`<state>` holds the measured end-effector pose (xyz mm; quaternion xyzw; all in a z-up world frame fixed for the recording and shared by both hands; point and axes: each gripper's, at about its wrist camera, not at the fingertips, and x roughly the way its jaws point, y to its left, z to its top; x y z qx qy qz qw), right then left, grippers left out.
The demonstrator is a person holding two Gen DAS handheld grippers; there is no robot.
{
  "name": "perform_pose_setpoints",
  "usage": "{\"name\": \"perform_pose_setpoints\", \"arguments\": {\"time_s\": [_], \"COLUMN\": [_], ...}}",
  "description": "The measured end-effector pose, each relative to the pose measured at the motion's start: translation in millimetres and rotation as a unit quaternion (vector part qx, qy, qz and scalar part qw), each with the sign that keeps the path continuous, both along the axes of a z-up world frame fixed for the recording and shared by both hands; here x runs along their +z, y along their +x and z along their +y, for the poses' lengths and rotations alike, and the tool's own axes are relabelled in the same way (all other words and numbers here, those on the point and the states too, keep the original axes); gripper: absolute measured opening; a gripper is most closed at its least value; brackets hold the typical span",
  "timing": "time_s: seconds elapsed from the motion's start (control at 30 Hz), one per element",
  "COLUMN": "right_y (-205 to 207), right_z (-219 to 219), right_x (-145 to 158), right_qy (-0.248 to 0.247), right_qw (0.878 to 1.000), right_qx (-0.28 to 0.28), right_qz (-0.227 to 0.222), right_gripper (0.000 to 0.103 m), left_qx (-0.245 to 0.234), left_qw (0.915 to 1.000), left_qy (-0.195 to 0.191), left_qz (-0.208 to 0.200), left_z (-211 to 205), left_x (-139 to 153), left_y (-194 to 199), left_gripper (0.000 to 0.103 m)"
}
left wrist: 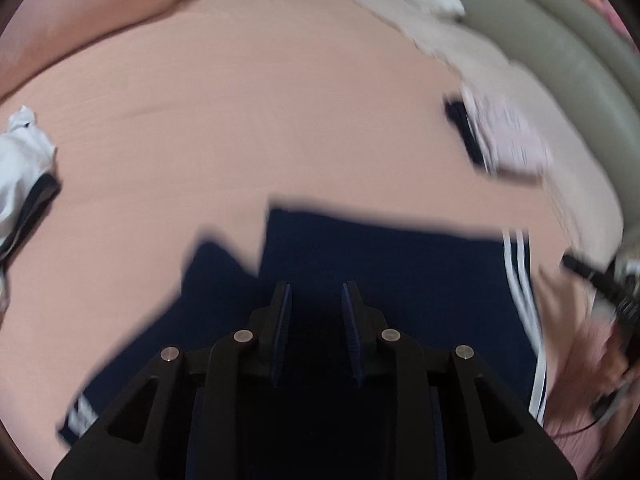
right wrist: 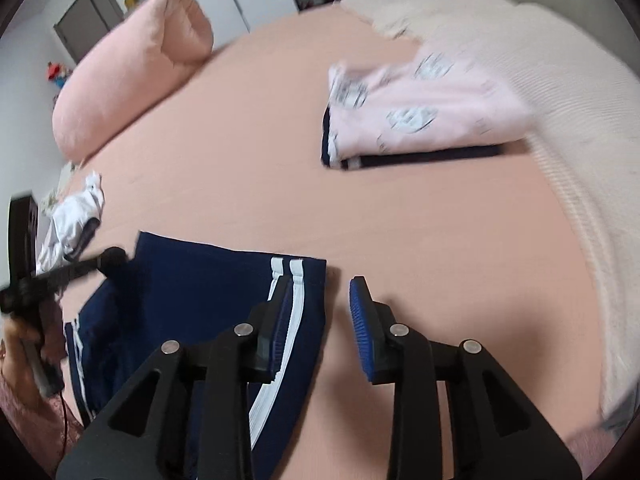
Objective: Fold clothes
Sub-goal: 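Grasp the shorts waistband with both grippers and pull it taut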
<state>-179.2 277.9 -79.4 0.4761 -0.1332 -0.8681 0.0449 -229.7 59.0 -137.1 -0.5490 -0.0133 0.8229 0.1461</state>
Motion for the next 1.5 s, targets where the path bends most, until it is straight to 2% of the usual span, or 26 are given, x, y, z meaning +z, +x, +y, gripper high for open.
{"name": "perform_pose_setpoints", "arguments": {"time_s": [0.07,0.13,0.2,0.27,0.37,0.4,0.47,0.6,0.67,0.73,0.83,0.93,1.0,1.17,1.2,1.33,1.43,1.5], "right_y": [21.2,43.7,67.3,91.5,101.3,104.2,109.3,122.1,130.5,134.4,136.1,137.7,138.8,135.5,133.4,133.5,140.1,146.4], "right_z": [-14.7,-34.4,-61.1,-82.1,-82.6,-78.7,-71.9,-74.7,-84.1,-98.1,-107.0,-115.9,-121.9,-131.6,-132.3,-133.4,-130.0,-124.7], "right_x": [7.8,4.0,-3.5,-18.2,-47.5,-50.3,-48.7,-33.7,-25.5,-24.9,-29.1,-33.4,-36.2,-41.9,-42.7,-43.1,-37.0,-28.5], "right_qy": [-0.021,-0.039,-0.041,-0.027,0.027,0.027,0.029,0.078,0.056,0.053,0.057,0.061,0.064,0.066,0.065,0.057,0.068,0.086], "right_qw": [0.999,0.997,0.994,0.992,0.992,0.992,0.994,0.994,0.996,0.994,0.991,0.987,0.985,0.981,0.981,0.983,0.985,0.987], "right_qx": [0.026,0.062,0.089,0.103,0.081,0.076,0.059,0.042,0.067,0.099,0.122,0.144,0.159,0.180,0.181,0.174,0.157,0.133], "right_qz": [-0.010,-0.031,-0.053,-0.068,-0.095,-0.093,-0.090,-0.059,-0.029,-0.015,-0.020,-0.024,-0.027,-0.033,-0.034,-0.035,-0.028,-0.026], "right_gripper": [0.030,0.030,0.030,0.030,0.028,0.028,0.028,0.028,0.029,0.030,0.030,0.030,0.031,0.031,0.031,0.031,0.031,0.031], "left_qx": [0.029,0.058,0.090,0.101,0.110,0.112,0.116,0.109,0.107,0.099,0.073,0.046,0.038,0.031,0.031,0.031,0.032,0.033], "left_qw": [0.9972,0.9891,0.9827,0.9859,0.9864,0.9869,0.9878,0.9899,0.9903,0.9919,0.9953,0.9981,0.9989,0.9993,0.9992,0.9983,0.9984,0.9986], "left_qy": [0.040,0.079,0.114,0.087,0.075,0.070,0.059,0.052,0.047,0.041,0.034,0.016,-0.008,-0.021,-0.027,-0.050,-0.046,-0.041], "left_qz": [-0.056,-0.110,-0.115,-0.101,-0.096,-0.093,-0.086,-0.074,-0.074,-0.068,-0.054,-0.038,-0.028,-0.001,0.000,0.004,0.007,0.006], "left_z": [-12.3,-24.5,-33.3,-30.7,-30.2,-32.3,-36.5,-49.6,-65.4,-54.8,-44.6,-35.7,-27.9,-20.2,-20.8,-23.1,-27.7,-31.0], "left_x": [-9.2,-18.4,-24.0,-27.3,-27.8,-24.4,-17.6,-9.1,-7.1,-10.0,-6.5,-4.3,-9.2,-7.7,-8.1,-9.4,-5.7,-3.2], "left_y": [25.7,51.4,73.4,92.4,110.4,115.0,124.3,149.8,166.1,164.9,169.4,175.3,177.1,174.7,175.6,179.3,186.8,192.0], "left_gripper": [0.028,0.028,0.028,0.028,0.028,0.028,0.028,0.029,0.029,0.030,0.051,0.054,0.051,0.047,0.040,0.031,0.020,0.008]}}
